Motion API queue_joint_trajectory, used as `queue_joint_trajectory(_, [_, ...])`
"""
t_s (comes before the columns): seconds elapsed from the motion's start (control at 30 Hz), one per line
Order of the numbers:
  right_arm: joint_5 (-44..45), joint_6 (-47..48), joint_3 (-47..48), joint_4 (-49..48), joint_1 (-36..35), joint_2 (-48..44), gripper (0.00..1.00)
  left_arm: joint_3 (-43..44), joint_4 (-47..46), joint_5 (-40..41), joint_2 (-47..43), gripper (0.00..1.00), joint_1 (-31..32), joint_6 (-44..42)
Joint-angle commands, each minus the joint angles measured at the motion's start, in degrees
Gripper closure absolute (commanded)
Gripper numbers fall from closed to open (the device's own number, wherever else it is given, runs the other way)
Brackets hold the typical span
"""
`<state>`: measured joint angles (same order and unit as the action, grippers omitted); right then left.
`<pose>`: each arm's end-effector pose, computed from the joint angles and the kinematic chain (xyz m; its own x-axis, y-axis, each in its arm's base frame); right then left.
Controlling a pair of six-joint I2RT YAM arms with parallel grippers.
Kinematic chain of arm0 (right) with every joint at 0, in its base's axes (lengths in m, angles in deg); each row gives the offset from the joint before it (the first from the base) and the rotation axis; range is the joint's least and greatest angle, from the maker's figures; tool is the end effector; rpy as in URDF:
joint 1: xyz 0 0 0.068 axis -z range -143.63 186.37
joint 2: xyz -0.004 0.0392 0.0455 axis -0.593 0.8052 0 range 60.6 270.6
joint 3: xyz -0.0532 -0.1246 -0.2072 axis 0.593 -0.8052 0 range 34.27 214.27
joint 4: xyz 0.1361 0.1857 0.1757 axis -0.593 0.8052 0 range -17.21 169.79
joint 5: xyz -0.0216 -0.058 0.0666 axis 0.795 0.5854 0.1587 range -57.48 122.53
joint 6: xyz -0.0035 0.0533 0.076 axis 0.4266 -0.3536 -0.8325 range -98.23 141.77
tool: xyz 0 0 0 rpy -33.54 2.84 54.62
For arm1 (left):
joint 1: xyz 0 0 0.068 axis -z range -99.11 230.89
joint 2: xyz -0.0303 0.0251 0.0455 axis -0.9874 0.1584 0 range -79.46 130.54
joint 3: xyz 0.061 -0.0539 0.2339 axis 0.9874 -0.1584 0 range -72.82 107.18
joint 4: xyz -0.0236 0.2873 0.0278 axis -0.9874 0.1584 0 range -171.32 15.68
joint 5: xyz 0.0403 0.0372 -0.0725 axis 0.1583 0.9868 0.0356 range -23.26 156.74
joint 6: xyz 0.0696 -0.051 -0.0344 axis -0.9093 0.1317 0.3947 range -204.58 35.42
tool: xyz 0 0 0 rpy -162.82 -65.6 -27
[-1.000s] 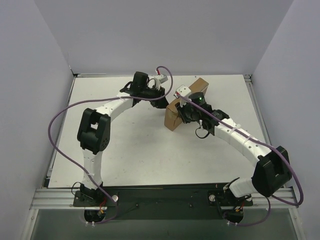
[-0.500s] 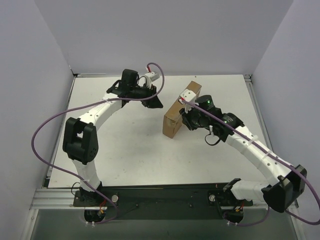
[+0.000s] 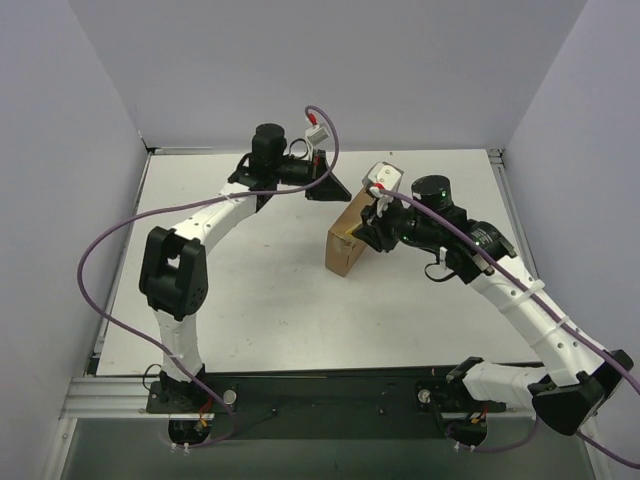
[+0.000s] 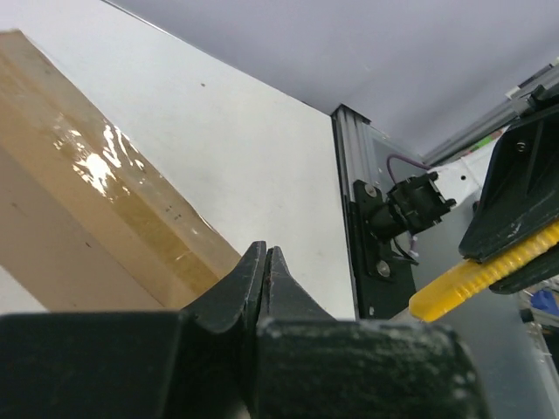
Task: Unpack the express box
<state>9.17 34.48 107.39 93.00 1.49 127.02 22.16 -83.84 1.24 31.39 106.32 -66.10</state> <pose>0.2578 0.2202 0.3880 -0.0018 -0.2474 -0.9689 -0.8627 0.4903 -0.1236 0.4108 -0.2796 0.2933 -0.5077 0.0960 -0.8562 0.8611 0.0262 -0.5077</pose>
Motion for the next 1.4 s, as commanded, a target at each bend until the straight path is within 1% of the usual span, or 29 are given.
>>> queue_joint_trajectory(0.0, [-2.85, -0.05, -2.01, -8.84, -0.11, 2.93, 1.0, -1.81, -14.95, -6.13, 3.23, 1.0, 0.32, 11.48])
queue_joint_trajectory(0.03, [-0.84, -0.66, -2.63, -10.09, -0.37, 3.8, 1.0, -1.64, -14.97, -6.31, 3.67, 1.0, 0.58, 11.58])
queue_joint_trajectory(0.13, [0.06, 0.12, -3.6, -14.31, -0.63, 5.12, 1.0, -1.73, -13.48, -5.7, 4.81, 1.0, 0.59, 10.97])
queue_joint_trajectory(0.27, [-0.46, 1.7, -3.95, -16.16, -0.72, 6.53, 1.0, -1.9, -5.59, -4.38, 5.78, 1.0, 0.59, 5.01])
queue_joint_trajectory(0.33, [-0.55, 2.14, -4.13, -16.43, -0.72, 7.15, 1.0, -1.9, -3.46, -3.85, 6.05, 1.0, 0.59, 3.15])
queue_joint_trajectory(0.43, [-0.55, 2.93, -4.48, -16.69, -0.72, 7.41, 1.0, -1.29, 1.37, -1.83, 6.31, 1.0, 0.59, -1.76])
queue_joint_trajectory(0.47, [-0.47, 3.2, -4.48, -16.6, -0.72, 7.33, 1.0, -1.03, 4.95, -0.61, 6.66, 1.0, 0.59, -2.82])
queue_joint_trajectory(0.53, [-0.29, 3.55, -4.74, -16.52, -0.81, 7.42, 1.0, 0.11, 8.57, 0.89, 7.27, 1.0, 0.59, -6.76])
queue_joint_trajectory(0.6, [-0.29, 4.25, -5.01, -16.43, -0.81, 7.5, 1.0, 0.47, 12.09, 2.29, 7.71, 1.0, 0.59, -8.63])
queue_joint_trajectory(0.7, [-0.38, 4.69, -5.27, -16.08, -0.72, 7.77, 1.0, 0.47, 13.6, 2.83, 7.89, 1.0, 0.5, -9.87])
queue_joint_trajectory(1.37, [0.68, 7.06, -6.15, -14.32, -0.72, 9.0, 1.0, 0.73, 14.21, 3.44, 8.6, 1.0, 0.5, -10.39])
